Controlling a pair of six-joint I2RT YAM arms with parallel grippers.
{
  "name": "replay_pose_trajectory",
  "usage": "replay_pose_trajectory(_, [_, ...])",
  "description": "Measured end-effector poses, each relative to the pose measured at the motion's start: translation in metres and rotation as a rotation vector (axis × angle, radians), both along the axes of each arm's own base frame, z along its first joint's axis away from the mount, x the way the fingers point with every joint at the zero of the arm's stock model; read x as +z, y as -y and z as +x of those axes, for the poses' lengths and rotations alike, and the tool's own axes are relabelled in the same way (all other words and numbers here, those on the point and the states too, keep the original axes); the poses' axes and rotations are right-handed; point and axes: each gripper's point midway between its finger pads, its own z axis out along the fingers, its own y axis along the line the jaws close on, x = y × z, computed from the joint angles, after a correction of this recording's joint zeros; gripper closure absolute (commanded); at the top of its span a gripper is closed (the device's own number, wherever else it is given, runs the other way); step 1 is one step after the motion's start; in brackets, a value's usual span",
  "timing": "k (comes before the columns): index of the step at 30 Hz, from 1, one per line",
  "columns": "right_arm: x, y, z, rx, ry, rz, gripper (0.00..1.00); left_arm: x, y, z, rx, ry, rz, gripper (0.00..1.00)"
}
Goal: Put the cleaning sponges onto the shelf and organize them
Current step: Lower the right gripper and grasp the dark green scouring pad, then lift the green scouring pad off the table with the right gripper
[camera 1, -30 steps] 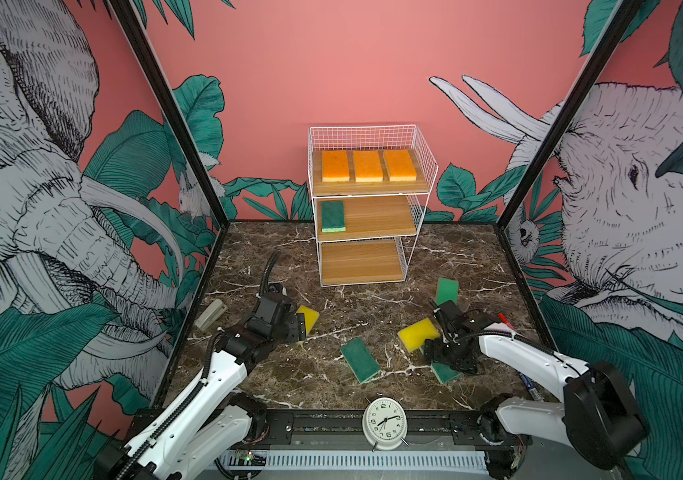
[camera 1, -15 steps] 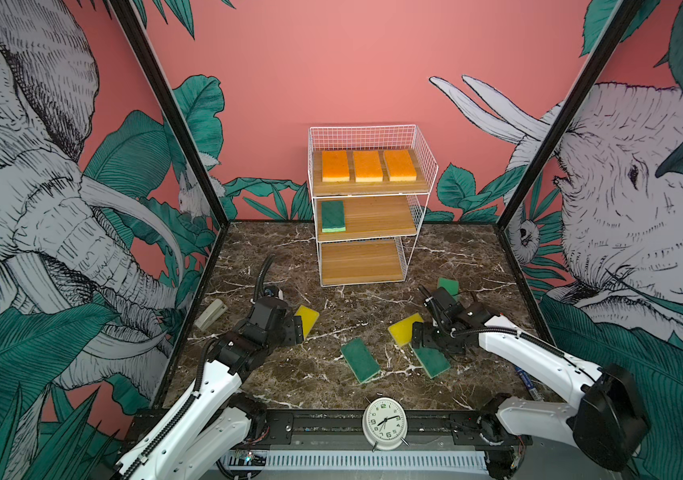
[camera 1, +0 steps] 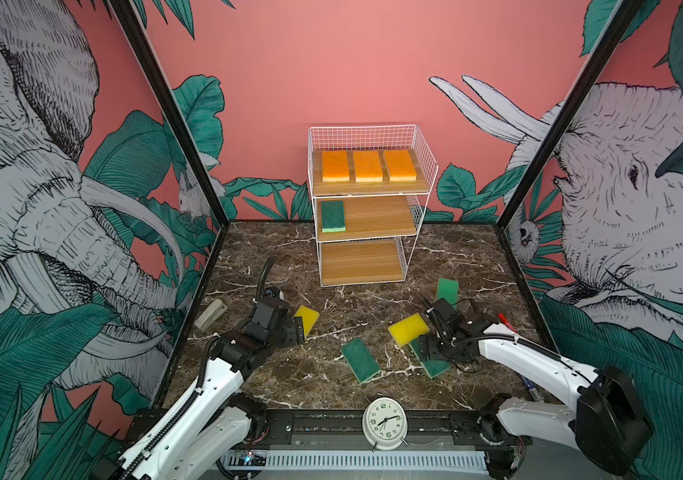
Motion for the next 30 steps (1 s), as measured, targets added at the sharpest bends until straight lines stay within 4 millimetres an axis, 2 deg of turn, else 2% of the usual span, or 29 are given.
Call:
replay_pose_trajectory(7, [-0.021, -0.002, -0.013, 0.032, -0.037, 0.033, 0.01, 0.003, 0.009, -0.002, -0.034, 0.0, -0.04, 0.17])
replay_pose_trajectory(24, [-0.028, -0.015, -0.018, 0.072, -0.032, 0.074, 0.01, 0.006, 0.023, -0.006, -0.09, 0.0, -0.081, 0.17])
replay_pose_trajectory(30, [-0.03, -0.017, -0.021, 0.098, -0.026, 0.045, 0.05, 0.006, 0.026, -0.007, -0.101, 0.0, -0.081, 0.17])
